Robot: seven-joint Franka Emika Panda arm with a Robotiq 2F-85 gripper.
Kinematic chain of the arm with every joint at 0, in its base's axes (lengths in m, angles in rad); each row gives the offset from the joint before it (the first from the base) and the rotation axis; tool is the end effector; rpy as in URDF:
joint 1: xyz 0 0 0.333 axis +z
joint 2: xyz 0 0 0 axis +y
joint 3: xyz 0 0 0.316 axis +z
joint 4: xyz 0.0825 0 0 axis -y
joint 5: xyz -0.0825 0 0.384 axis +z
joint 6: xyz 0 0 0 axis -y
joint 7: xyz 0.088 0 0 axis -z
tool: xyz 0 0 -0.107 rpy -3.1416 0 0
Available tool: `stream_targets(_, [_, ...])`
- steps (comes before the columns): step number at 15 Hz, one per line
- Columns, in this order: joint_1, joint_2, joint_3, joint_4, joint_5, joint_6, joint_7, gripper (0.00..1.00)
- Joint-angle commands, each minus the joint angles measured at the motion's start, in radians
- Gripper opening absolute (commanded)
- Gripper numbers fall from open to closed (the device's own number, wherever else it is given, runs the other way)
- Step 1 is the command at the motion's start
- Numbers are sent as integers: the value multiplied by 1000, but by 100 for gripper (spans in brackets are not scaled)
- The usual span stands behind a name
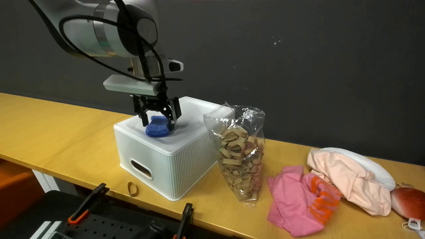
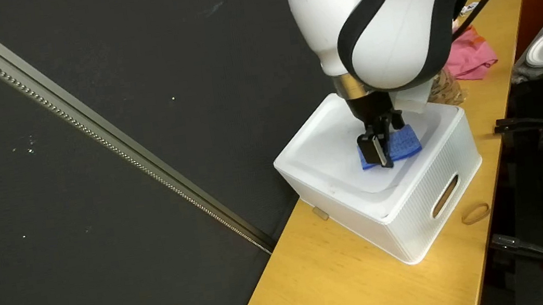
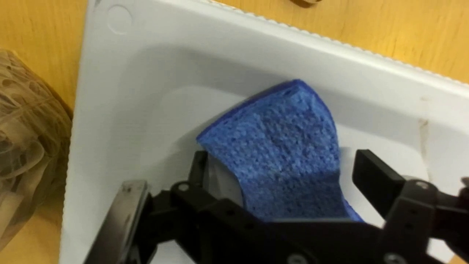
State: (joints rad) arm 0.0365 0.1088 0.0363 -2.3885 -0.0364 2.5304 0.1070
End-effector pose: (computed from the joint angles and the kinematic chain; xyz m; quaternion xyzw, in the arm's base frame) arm 0.5030 0.0372 0.2767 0.9998 -0.0025 0.0173 0.0072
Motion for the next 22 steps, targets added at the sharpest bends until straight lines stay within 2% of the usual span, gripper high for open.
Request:
stream_targets(1, [3,5,-1,6,6,6,-14,74])
stream_targets(3, [5,4,0,6,5,5,-13,68])
stream_targets(6, [9,0,3,2,1,7,-9,44])
stream_targets(7, [9,-7,2,-1,-2,8,-6,38])
stream_targets(9, [9,-18,1,-3,-9,6,-1,34])
stream_targets(12, [7,-30,0,-2,-9,5,-2,23])
stream_targets(20, [12,-16,9,-1,5,11,-5,5])
stream_targets(22, [17,-9,15,6,8,7,-5,7])
